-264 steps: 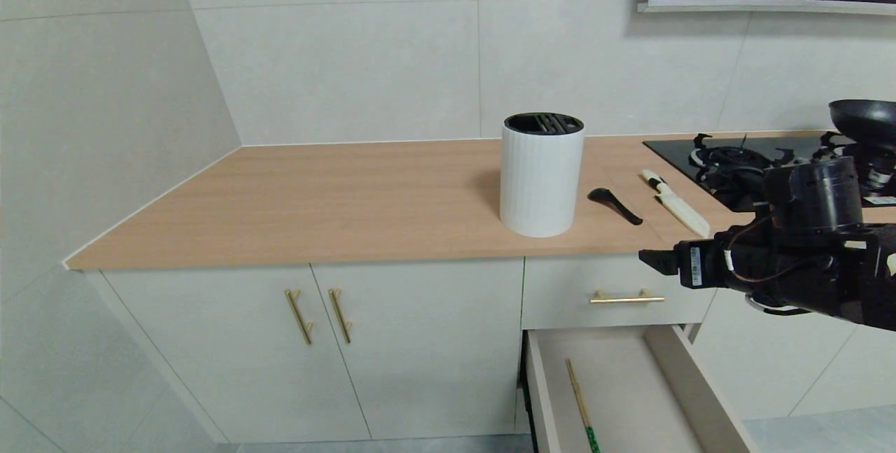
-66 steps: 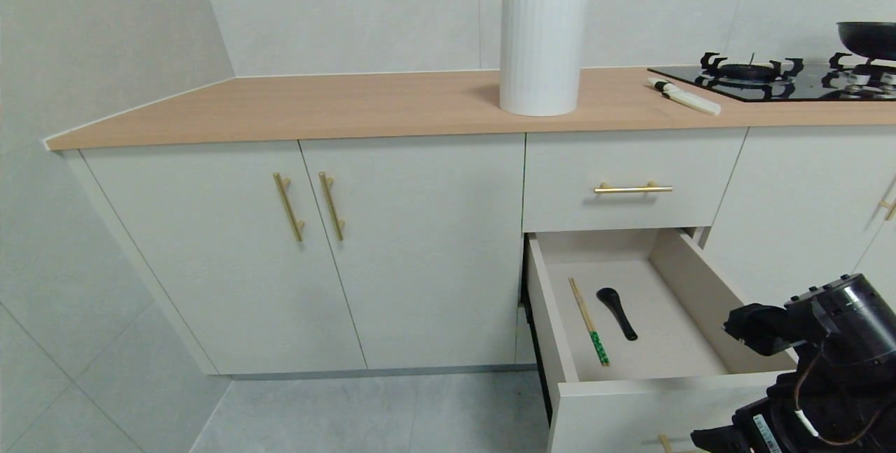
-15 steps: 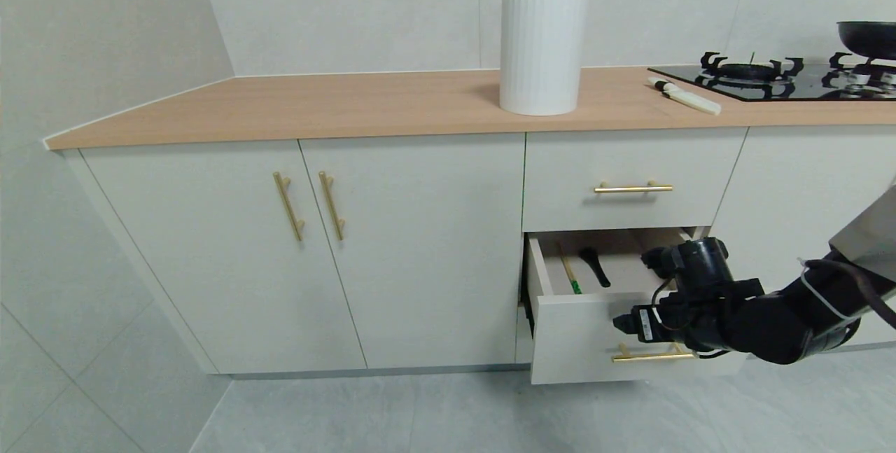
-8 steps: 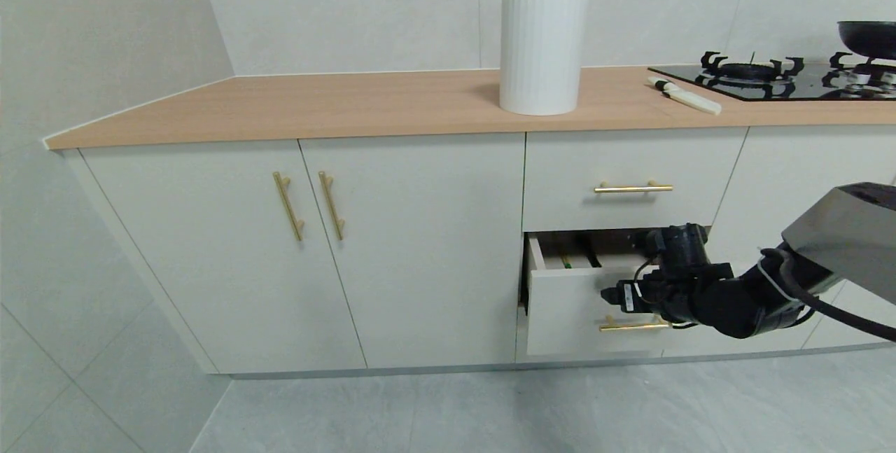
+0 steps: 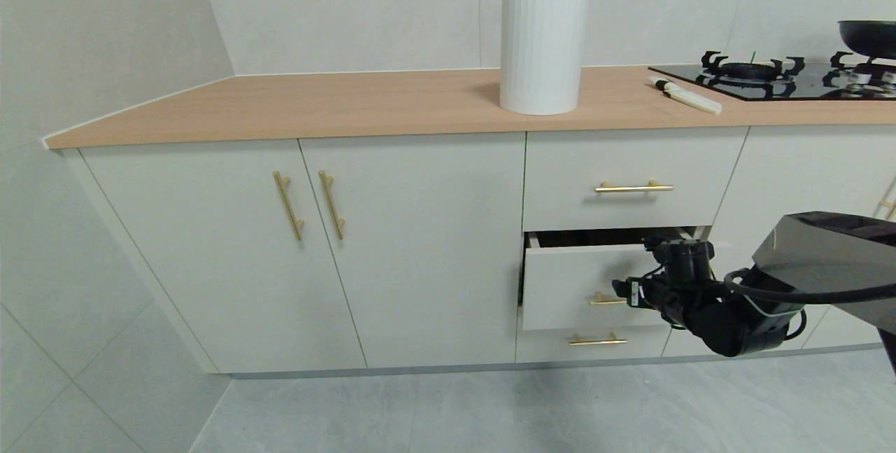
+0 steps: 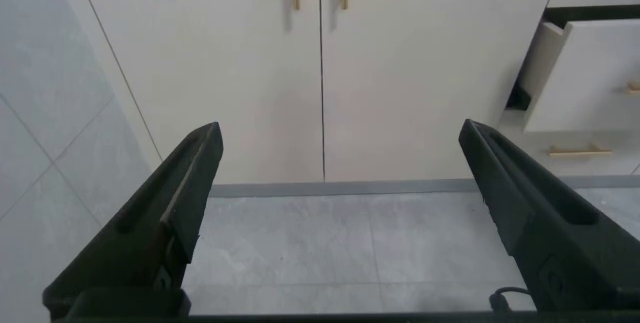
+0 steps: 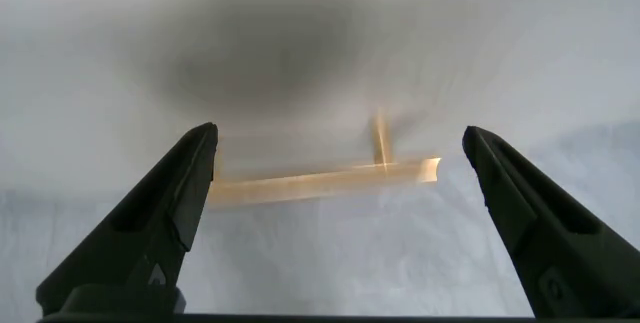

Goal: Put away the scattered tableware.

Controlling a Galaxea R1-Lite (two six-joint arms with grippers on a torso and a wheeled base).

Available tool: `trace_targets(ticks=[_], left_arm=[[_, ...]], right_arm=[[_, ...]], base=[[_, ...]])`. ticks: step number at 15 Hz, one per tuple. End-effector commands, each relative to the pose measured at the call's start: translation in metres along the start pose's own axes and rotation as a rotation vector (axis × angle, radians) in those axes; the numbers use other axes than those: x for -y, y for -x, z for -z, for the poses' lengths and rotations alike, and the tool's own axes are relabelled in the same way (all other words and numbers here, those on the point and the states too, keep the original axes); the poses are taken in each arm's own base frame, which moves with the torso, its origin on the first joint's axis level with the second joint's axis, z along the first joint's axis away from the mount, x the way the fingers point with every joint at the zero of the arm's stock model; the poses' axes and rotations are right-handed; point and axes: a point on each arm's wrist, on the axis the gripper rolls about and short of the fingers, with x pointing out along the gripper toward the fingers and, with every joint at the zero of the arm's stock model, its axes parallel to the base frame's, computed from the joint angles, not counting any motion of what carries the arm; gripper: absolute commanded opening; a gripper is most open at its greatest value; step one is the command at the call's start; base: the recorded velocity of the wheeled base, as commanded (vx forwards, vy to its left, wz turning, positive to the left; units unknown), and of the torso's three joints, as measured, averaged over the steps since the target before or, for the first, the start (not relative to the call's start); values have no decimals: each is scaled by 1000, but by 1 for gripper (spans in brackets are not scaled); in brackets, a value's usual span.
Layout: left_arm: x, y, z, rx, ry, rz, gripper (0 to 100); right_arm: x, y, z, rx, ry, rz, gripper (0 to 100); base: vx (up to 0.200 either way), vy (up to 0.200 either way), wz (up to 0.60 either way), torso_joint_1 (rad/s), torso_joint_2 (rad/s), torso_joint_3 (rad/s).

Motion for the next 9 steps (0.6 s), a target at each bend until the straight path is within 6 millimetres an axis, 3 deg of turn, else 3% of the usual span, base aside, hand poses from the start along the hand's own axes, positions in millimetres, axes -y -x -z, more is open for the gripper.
trace_targets(ticks=[1,9], left_arm=[[0,0,0,-1,0,0,100],[0,0,0,-1,0,0,100]], right_arm=[[1,-16,19,10,-3,4,100],[5,-38,16,89,-57,12,100]], base=[[0,0,0,0,0,0],[0,0,0,0,0,0]])
